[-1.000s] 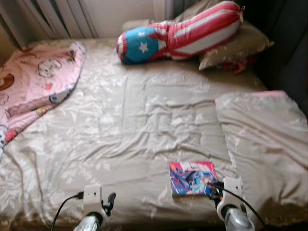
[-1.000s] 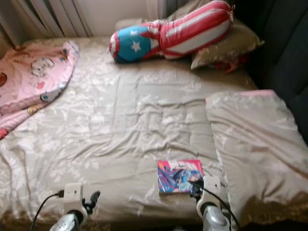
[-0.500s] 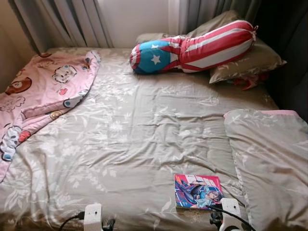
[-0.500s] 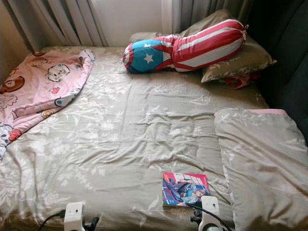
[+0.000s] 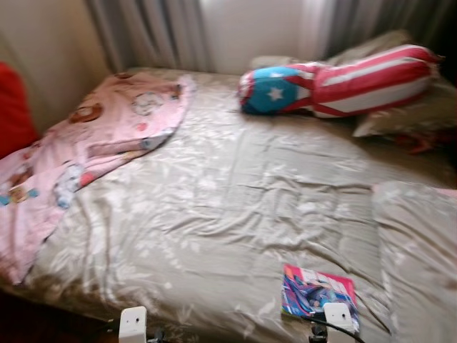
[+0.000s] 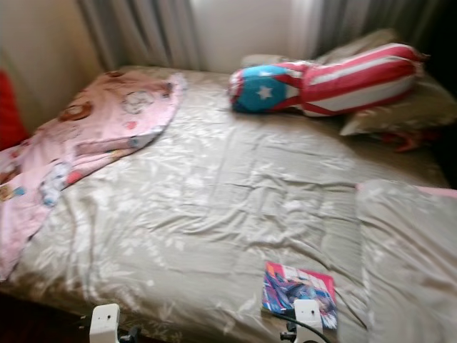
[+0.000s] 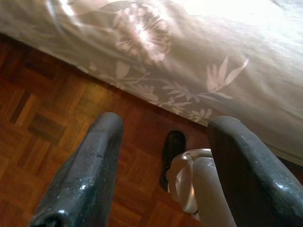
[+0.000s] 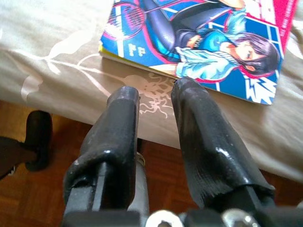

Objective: Clean up the room

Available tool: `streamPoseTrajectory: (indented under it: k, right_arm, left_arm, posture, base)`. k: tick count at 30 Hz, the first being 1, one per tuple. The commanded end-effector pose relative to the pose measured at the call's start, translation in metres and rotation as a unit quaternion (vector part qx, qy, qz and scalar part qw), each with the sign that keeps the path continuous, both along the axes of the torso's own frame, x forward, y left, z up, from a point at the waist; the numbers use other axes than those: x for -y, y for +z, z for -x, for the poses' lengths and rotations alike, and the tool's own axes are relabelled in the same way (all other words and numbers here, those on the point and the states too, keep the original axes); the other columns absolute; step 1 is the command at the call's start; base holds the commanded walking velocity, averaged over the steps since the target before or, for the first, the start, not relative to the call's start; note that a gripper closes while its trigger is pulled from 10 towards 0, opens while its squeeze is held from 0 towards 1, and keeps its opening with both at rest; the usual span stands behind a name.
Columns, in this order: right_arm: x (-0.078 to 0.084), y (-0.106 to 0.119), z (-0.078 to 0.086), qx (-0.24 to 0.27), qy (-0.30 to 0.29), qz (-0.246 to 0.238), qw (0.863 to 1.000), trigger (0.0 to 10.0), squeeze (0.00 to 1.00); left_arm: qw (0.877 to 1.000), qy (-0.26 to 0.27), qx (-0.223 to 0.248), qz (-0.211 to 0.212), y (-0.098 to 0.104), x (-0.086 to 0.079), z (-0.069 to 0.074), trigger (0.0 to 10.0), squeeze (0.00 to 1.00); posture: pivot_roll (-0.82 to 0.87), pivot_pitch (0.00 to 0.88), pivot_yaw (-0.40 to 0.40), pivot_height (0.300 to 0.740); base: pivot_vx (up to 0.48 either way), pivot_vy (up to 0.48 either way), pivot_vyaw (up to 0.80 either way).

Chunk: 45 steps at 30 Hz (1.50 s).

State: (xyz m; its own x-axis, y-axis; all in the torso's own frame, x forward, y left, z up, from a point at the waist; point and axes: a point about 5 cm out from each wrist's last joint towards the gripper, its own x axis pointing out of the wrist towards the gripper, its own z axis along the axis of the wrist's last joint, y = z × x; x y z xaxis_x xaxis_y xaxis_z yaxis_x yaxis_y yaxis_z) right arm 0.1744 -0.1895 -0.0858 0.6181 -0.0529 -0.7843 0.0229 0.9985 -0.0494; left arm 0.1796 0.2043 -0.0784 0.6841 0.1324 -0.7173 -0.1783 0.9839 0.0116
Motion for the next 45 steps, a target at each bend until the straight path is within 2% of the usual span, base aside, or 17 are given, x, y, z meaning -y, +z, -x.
streamPoseTrajectory:
  k: [1,5,10,20,45]
  right_arm:
    - [0.0025,-0.0043,0.0095,-0.020,-0.002,0.003,1.000,10.0,0.00]
    - [0.0033,-0.0049,0.0108,-0.023,-0.003,0.004,1.000,10.0,0.00]
    - [0.0077,-0.0046,0.0110,-0.025,-0.021,0.003,0.999,10.0,0.00]
    - [0.0073,-0.0024,0.0058,-0.019,-0.020,0.003,1.000,10.0,0.00]
    - [0.0036,-0.0012,0.0021,-0.012,-0.018,-0.004,1.000,10.0,0.00]
  left_arm:
    - [1.000,0.003,-0.018,-0.003,-0.0039,-0.0001,0.0066,10.0,0.00]
    - [1.000,0.000,-0.020,-0.006,-0.0038,-0.0007,0.0065,10.0,0.00]
    - [1.000,0.008,-0.022,-0.007,-0.0037,-0.0033,0.0065,10.0,0.00]
    - [1.000,0.008,-0.030,-0.008,-0.0044,-0.0055,0.0080,10.0,0.00]
    - [0.999,0.006,-0.038,-0.013,-0.0058,-0.0091,0.0124,10.0,0.00]
  posture:
    - [-0.07,0.036,0.018,0.740]
    - [-0.07,0.054,0.014,0.740]
    - [-0.08,0.078,0.012,0.740]
    - [-0.07,0.100,0.008,0.740]
    - [-0.07,0.120,0.007,0.740]
  base:
    - [0.000,0.000,0.80]
    - [0.000,0.000,0.80]
    - [0.000,0.000,0.00]
    - [0.000,0.000,0.00]
    - [0.000,0.309,0.00]
